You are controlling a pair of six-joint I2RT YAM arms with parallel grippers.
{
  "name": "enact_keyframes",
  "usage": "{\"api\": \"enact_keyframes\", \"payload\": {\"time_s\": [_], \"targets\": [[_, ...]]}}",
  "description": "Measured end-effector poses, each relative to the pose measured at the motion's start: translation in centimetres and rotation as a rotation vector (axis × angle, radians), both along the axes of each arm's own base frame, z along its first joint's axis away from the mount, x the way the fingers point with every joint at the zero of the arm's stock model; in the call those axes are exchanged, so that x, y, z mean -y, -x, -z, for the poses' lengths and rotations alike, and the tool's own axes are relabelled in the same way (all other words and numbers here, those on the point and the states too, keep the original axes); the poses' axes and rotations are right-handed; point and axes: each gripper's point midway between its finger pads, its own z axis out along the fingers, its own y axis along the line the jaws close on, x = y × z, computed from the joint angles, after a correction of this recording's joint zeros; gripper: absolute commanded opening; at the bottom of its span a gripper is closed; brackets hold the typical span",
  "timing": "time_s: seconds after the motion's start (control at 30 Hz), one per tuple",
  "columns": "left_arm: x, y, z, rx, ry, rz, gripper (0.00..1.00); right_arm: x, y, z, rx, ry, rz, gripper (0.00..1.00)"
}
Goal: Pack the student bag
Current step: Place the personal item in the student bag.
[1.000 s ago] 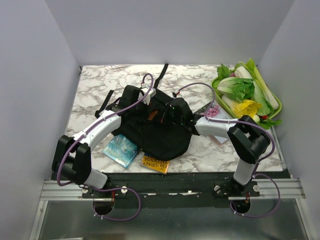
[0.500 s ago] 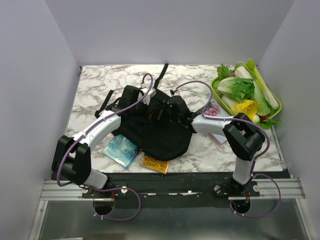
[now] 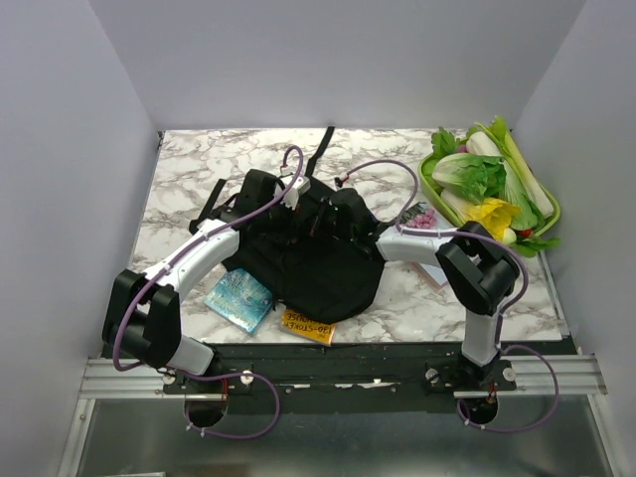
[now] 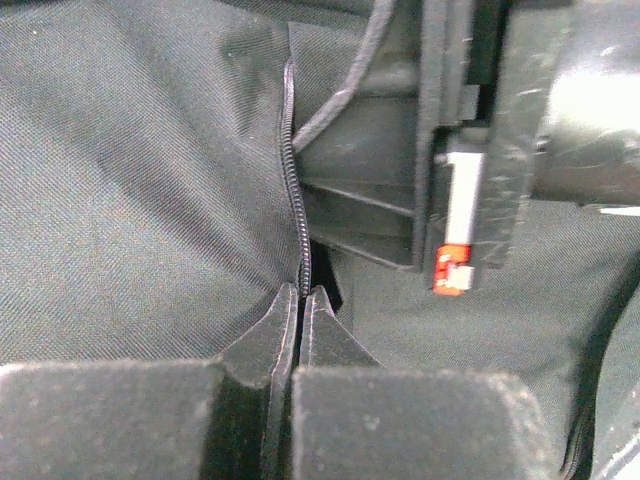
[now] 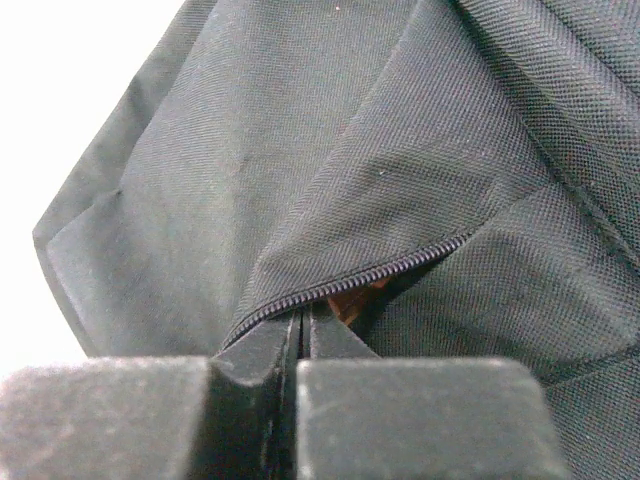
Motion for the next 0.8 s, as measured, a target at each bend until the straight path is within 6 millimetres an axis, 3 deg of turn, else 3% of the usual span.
{"api": "enact_keyframes", "payload": {"time_s": [0.03, 0.13, 0.23, 0.37, 0.53, 0.67, 0.8], "targets": [[0.0, 0.1, 0.0, -0.005, 0.002, 0.003, 0.08, 0.1, 0.1, 0.0, -0.002, 0.001, 0.001, 0.27], [-0.4, 0.4, -0.1, -0.036, 0.016, 0.013, 0.16, 2.1, 2.1, -0.3, 0.011, 0.0, -0.002, 0.38], [-0.7, 0.1, -1.0, -0.062, 0.045, 0.015, 0.29, 3.7, 3.8, -0.9, 0.024, 0.003, -0.007, 0.44], [-1.7, -1.2, -3.8, -0.066, 0.119, -0.001, 0.43, 4.8, 4.7, -1.2, 0.048, 0.013, -0.018, 0.47], [-2.7, -1.9, -6.3, -0.046, 0.172, 0.006, 0.42, 4.9, 5.3, -1.5, 0.08, 0.034, -0.045, 0.48], [-3.7, -0.9, -6.3, -0.072, 0.18, 0.038, 0.38, 4.3, 6.5, -3.0, 0.158, 0.063, -0.106, 0.54], [-6.5, -0.4, -5.7, -0.107, 0.177, 0.028, 0.36, 2.6, 8.0, -5.1, 0.28, 0.109, -0.192, 0.62]]}}
